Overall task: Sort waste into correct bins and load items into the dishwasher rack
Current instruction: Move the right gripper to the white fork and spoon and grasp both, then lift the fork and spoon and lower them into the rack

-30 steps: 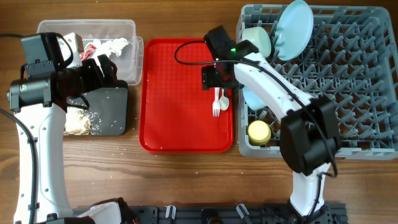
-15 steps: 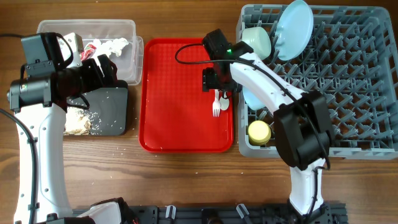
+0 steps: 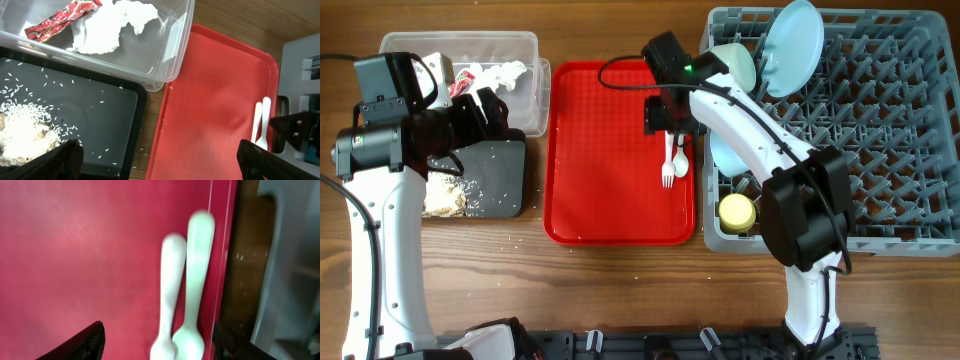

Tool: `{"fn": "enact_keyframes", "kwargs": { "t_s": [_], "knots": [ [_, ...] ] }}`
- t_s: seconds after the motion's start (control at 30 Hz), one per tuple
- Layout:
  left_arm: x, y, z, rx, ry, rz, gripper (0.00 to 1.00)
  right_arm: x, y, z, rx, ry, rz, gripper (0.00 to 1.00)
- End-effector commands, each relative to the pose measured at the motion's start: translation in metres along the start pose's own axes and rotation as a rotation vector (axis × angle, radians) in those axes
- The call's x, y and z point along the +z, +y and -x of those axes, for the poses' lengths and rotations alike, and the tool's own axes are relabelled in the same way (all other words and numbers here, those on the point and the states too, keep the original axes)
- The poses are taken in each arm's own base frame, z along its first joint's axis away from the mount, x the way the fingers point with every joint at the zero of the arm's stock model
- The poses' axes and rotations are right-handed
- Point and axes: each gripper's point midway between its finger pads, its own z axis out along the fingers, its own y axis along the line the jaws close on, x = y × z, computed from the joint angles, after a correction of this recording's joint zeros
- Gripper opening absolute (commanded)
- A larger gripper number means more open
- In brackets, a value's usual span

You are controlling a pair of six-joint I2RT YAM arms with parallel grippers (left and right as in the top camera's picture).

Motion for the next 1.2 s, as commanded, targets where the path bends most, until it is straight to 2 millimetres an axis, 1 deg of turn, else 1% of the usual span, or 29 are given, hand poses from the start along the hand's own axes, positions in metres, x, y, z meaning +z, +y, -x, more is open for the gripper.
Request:
{"fn": "enact_keyframes", "kwargs": {
  "t_s": [0.0, 0.13, 0.37, 0.43, 0.77, 0.97, 1.03, 1.1, 1.13, 1.17],
  "knots": [
    [0.000, 0.002, 0.003, 0.016, -0.007, 0.005, 1.00, 0.009, -0.009, 0.005, 0.034, -0.018, -0.066, 0.70],
    [0.000, 0.002, 0.003, 0.016, -0.007, 0.005, 1.00, 0.021, -0.010, 0.005, 0.032, -0.019, -0.089, 0.70],
    [0.000, 0.002, 0.003, 0.016, -0.007, 0.005, 1.00, 0.055, -0.015, -0.008, 0.042, 0.047, -0.125, 0.69],
    [0.000, 0.002, 0.003, 0.016, -0.007, 0.005, 1.00, 0.061, -0.015, -0.011, 0.054, 0.063, -0.125, 0.68],
    [0.000, 0.002, 0.003, 0.016, -0.007, 0.005, 1.00, 0.073, -0.012, -0.022, 0.052, 0.092, -0.101, 0.61],
    [0.000, 0.002, 0.003, 0.016, -0.007, 0.005, 1.00, 0.095, -0.012, -0.037, 0.075, 0.140, -0.111, 0.61],
    [0.000, 0.002, 0.003, 0.016, -0.007, 0.005, 1.00, 0.100, -0.008, -0.043, 0.077, 0.167, -0.087, 0.53],
    [0.000, 0.002, 0.003, 0.016, -0.007, 0.005, 1.00, 0.103, -0.004, -0.048, 0.080, 0.193, -0.061, 0.38],
    [0.000, 0.002, 0.003, 0.016, -0.007, 0.005, 1.00, 0.104, -0.001, -0.050, 0.081, 0.204, -0.047, 0.26],
    [0.000, 0.002, 0.003, 0.016, -0.007, 0.005, 1.00, 0.104, -0.001, -0.050, 0.081, 0.204, -0.047, 0.22]
  ]
}}
